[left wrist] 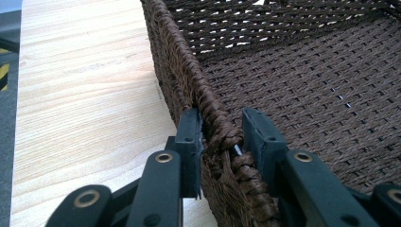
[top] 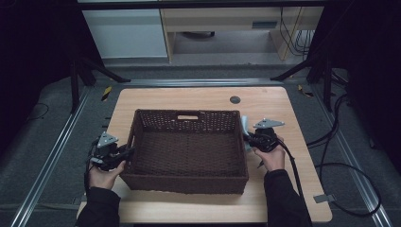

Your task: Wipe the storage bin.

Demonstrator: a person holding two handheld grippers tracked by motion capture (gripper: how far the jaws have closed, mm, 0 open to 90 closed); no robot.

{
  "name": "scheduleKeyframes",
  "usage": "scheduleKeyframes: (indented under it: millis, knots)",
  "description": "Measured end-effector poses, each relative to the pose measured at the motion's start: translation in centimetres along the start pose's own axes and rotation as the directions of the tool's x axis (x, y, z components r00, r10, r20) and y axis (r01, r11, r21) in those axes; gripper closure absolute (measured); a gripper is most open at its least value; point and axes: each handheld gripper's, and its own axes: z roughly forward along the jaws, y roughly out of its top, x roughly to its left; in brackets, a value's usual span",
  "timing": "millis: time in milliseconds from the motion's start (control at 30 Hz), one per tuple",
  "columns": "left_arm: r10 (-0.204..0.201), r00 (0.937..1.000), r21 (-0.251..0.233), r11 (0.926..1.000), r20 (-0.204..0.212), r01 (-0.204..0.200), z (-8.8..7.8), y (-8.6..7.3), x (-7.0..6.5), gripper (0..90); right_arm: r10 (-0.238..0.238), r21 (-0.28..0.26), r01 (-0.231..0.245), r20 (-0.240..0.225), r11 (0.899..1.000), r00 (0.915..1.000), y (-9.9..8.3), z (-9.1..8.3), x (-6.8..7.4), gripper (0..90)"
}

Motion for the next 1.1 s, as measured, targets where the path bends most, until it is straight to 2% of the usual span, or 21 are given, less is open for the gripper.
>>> scheduleKeyframes:
  millis: [100, 200, 333, 433, 633, 700, 767, 833, 933, 1033, 1100]
  knots:
    - [0.0, 1.0, 0.0, 1.0, 0.0, 0.0, 0.0, 0.0, 0.0, 68.4, -0.008, -0.07, 0.009, 0.013, 0.998, 0.9999, 1.2, -1.3, -0.1, 81.6]
    - [-0.003, 1.0, 0.0, 1.0, 0.0, 0.003, 0.1, 0.0, 0.0, 68.5, -0.011, -0.102, 0.011, 0.008, 0.995, 0.9999, 1.7, -1.9, -0.3, 81.6]
    - [-0.009, 1.0, -0.003, 1.0, 0.003, 0.009, 0.3, 0.2, 0.2, 68.7, -0.033, -0.048, 0.033, 0.009, 0.998, 0.9994, 1.2, -1.4, -0.2, 81.7]
    - [-0.01, 0.9999, -0.005, 0.9999, 0.006, 0.01, 0.4, 0.3, 0.2, 68.7, -0.024, -0.005, 0.024, 0.005, 1.0, 0.9997, 0.3, -0.7, -0.4, 81.7]
    - [-0.01, 0.9999, -0.004, 0.9999, 0.011, 0.01, 0.7, 0.6, 0.4, 68.0, -0.013, 0.099, 0.013, 0.0, 0.995, 0.9999, -1.6, 0.9, -0.4, 81.7]
    - [-0.015, 0.9998, -0.002, 0.9999, 0.009, 0.015, 0.7, 0.6, 0.4, 66.5, -0.005, 0.127, 0.006, -0.007, 0.992, 1.0, -2.0, 1.4, -0.2, 81.6]
    - [-0.021, 0.9997, 0.001, 0.9998, -0.012, 0.021, 0.6, 0.6, 0.5, 60.0, -0.005, 0.133, 0.007, -0.016, 0.991, 0.9999, -2.1, 1.7, -0.2, 81.6]
    - [-0.028, 0.9995, -0.002, 0.9996, -0.014, 0.028, 0.6, 0.6, 0.6, 54.7, 0.002, 0.115, 0.0, -0.017, 0.993, 0.9998, -1.9, 1.4, -0.2, 81.6]
    - [-0.037, 0.9992, -0.014, 0.9992, -0.014, 0.037, 0.3, 0.6, 0.7, 48.2, 0.006, 0.053, -0.006, -0.014, 0.999, 0.9999, -1.2, 0.1, -0.4, 81.6]
    - [-0.027, 0.9996, -0.027, 0.9993, -0.011, 0.027, -0.1, 0.7, 0.5, 46.7, 0.008, -0.022, -0.008, -0.017, 1.0, 0.9998, -0.2, -1.6, -0.3, 81.6]
    - [-0.006, 0.9998, -0.027, 0.9996, -0.017, 0.005, -0.4, 0.8, 0.2, 48.1, -0.001, -0.056, 0.0, -0.021, 0.998, 0.9998, 0.4, -2.5, 0.0, 81.6]
